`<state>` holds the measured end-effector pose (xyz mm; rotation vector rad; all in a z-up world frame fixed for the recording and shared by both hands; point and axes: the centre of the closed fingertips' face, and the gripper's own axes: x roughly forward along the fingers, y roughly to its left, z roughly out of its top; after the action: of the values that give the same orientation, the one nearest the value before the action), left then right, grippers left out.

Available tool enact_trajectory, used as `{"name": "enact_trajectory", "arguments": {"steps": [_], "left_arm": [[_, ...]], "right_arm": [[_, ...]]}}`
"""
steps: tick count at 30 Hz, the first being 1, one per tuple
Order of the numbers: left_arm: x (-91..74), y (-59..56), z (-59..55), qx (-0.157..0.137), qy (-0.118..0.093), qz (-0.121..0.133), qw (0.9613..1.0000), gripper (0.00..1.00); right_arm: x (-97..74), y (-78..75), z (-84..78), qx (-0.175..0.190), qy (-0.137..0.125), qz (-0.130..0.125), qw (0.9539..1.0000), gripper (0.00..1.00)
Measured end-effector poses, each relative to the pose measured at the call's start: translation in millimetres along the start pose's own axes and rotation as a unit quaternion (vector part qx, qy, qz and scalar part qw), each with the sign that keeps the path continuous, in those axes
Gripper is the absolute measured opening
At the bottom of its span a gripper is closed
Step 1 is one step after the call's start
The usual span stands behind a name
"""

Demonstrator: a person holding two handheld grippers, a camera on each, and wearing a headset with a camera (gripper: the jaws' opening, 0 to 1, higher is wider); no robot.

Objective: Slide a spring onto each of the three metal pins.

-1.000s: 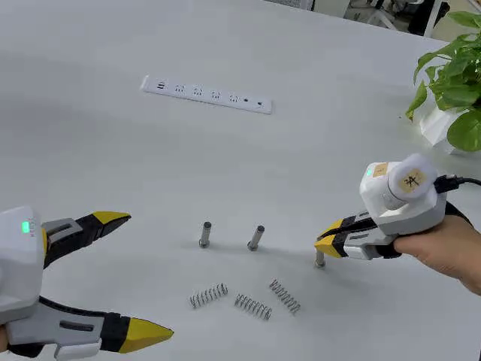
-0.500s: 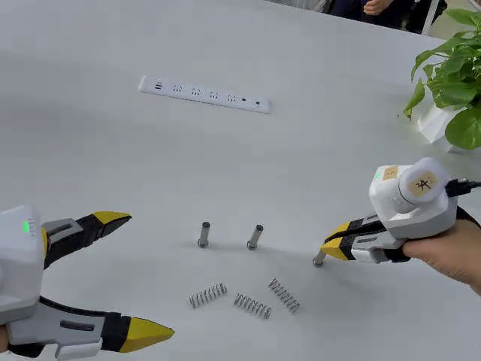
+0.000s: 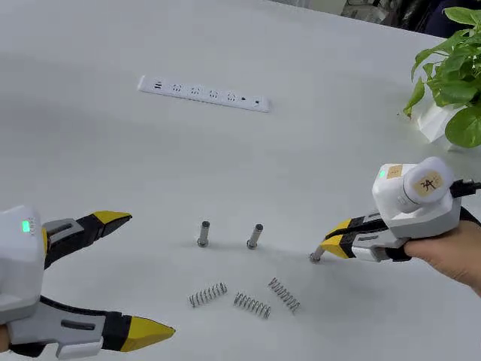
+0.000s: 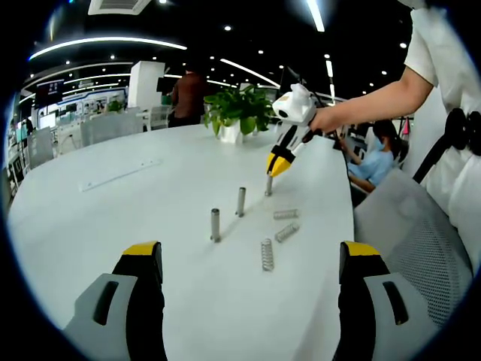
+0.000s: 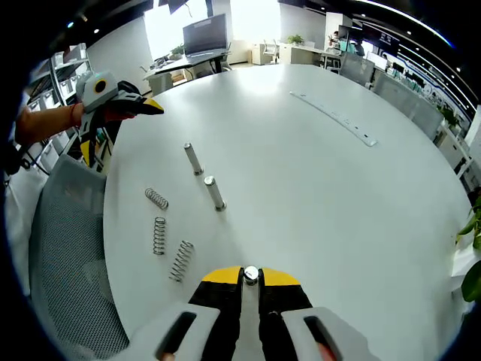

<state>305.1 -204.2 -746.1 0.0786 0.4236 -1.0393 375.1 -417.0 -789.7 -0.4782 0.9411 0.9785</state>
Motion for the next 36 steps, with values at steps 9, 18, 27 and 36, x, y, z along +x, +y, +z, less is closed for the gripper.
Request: {"name": "enact_trajectory", "arguments": {"steps": [9,18,27,36], "left_arm": [[0.6,0.4,-0.1,0.001,0.001,0.0,1.0,0.97],[0.4,0.4,0.5,0.0,0.0,0.0,1.0,0.97],[0.3,0.3,-0.1,-0.001,0.0,0.001,1.0,0.97],[-0.1,0.3,0.6,-0.002,-0.001,0.001,1.0,0.97]], "right_arm": [[4.0,0.3,10.4,-0.003,-0.013,-0.003,0.9999,0.03],[10.3,0.8,16.2,-0.005,-0.019,-0.002,0.9998,0.03],[13.6,-4.0,15.9,-0.007,-0.019,-0.003,0.9998,0.03],[15.2,-5.7,12.3,-0.008,-0.016,-0.002,0.9998,0.03]]}}
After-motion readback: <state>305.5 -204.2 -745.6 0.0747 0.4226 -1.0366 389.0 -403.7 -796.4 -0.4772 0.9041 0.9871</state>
